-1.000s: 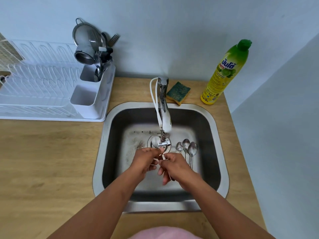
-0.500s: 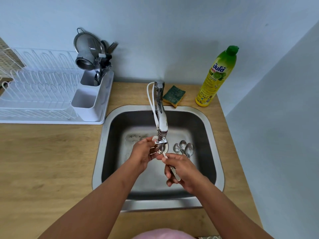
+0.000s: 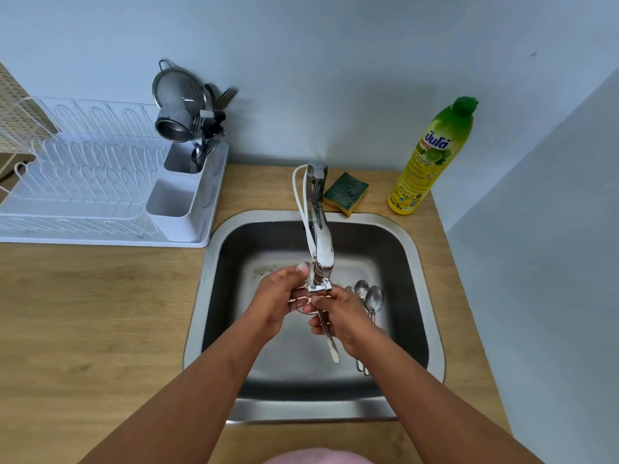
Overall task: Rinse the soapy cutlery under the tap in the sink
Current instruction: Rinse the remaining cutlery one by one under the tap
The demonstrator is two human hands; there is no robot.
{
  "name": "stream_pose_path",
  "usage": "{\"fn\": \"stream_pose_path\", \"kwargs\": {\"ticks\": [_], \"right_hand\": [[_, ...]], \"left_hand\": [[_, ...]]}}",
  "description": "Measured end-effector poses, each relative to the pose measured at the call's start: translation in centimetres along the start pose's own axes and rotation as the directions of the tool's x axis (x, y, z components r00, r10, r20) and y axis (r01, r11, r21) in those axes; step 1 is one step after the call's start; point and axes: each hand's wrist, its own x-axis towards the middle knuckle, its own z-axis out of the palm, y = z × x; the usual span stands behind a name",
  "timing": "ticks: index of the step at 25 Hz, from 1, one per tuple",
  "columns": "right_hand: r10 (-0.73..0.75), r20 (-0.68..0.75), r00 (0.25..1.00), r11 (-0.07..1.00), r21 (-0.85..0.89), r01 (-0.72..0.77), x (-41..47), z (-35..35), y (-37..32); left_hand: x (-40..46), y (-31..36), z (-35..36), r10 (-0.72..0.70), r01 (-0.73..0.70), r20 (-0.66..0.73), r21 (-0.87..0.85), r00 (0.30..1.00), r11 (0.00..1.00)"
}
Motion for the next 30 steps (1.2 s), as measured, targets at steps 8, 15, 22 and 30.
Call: {"fn": "stream_pose_path", "kwargs": {"ticks": [8,15,22,30], "right_hand": [[-0.004,0.003,1.000,0.993,0.119,0.003,-0.9,-2.6,4.4],[-0.009,-0.011,1.000,1.000,0.026,0.009,-0.6,-1.8,3.3],[-0.065,-0.012,0.998,0.995,0.076,0.065,0.4,0.1,0.8],[-0.039,0.051,0.998,0.999,0.030,0.038,0.2,-1.4,2.3]], "left_hand": [[-0.3,-0.8,2.0,0.076,-0.076,0.008,0.192,0.997,0.978],[-0.5,-0.8,0.4,0.024,-0.023,0.070,-0.025,0.997,0.999],[-0.8,-0.5,-0.3,0.203,-0.204,0.030,0.244,0.979,0.948],[-1.9,-1.5,0.7,0.343,-0.335,0.044,0.362,0.938,0.870]]}}
